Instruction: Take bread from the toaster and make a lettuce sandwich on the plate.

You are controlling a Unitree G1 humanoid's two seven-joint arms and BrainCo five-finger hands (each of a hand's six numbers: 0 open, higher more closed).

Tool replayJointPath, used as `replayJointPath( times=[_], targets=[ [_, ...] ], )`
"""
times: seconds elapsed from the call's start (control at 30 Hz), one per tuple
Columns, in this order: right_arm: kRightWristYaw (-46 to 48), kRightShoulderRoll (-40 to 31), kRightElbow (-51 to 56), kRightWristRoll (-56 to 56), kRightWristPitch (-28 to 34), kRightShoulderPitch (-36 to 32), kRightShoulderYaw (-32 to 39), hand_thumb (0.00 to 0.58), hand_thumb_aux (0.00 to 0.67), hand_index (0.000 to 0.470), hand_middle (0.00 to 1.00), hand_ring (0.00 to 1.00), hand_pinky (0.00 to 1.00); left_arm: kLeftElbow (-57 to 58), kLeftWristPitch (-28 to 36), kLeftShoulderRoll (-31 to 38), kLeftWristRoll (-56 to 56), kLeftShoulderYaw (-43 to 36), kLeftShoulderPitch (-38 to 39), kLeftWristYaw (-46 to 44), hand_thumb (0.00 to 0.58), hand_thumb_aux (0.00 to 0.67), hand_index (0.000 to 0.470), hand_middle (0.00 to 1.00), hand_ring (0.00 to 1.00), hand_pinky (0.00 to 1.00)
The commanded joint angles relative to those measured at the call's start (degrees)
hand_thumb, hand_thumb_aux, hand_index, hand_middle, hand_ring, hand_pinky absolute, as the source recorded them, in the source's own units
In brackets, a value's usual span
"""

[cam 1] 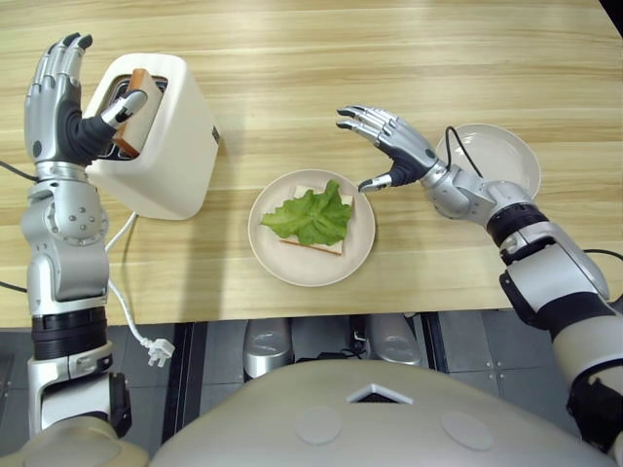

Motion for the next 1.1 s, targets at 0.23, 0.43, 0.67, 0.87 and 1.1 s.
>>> replayJointPath(
  times=[0.23, 0.43, 0.67, 0.87, 1.1],
  targets=[
    [-0.1, -1.53, -1.51, 0.94, -0.61, 2.38, -2.17, 0.0, 0.0, 0.0, 0.0, 0.0, 0.0, 1.75, 5.29, 2.07, 3.67, -2.51, 1.62, -3.89, 0.0, 0.0, 0.0, 0.0, 0.0, 0.0],
    [-0.2, -1.71, -2.03, 0.7, -0.51, 3.23, -2.79, 0.0, 0.0, 0.0, 0.0, 0.0, 0.0, 3.83, 6.46, 2.1, 2.42, -3.46, 1.45, -5.64, 0.474, 0.384, 0.263, 0.0, 0.0, 0.0],
    [-0.92, -1.89, -2.44, 0.26, -0.16, 4.15, -2.8, 0.0, 0.0, 0.0, 0.0, 0.0, 0.0, 6.67, 5.49, 1.97, 0.46, -3.96, 0.93, -6.42, 0.505, 0.428, 0.294, 0.0, 0.0, 0.0],
    [-1.27, -2.03, -2.72, 0.02, 0.11, 4.63, -2.74, 0.0, 0.0, 0.0, 0.0, 0.0, 0.0, 7.14, 4.36, 1.39, -1.25, -4.43, 0.08, -6.27, 0.508, 0.434, 0.298, 0.0, 0.0, 0.0],
    [-1.7, -1.69, -2.55, -0.49, 0.65, 4.66, -2.37, 0.0, 0.0, 0.0, 0.0, 0.0, 0.0, -1.14, -1.9, -2.15, -9.16, 3.71, -2.85, 0.4, 0.58, 0.67, 0.46, 1.0, 1.0, 1.0]
  ],
)
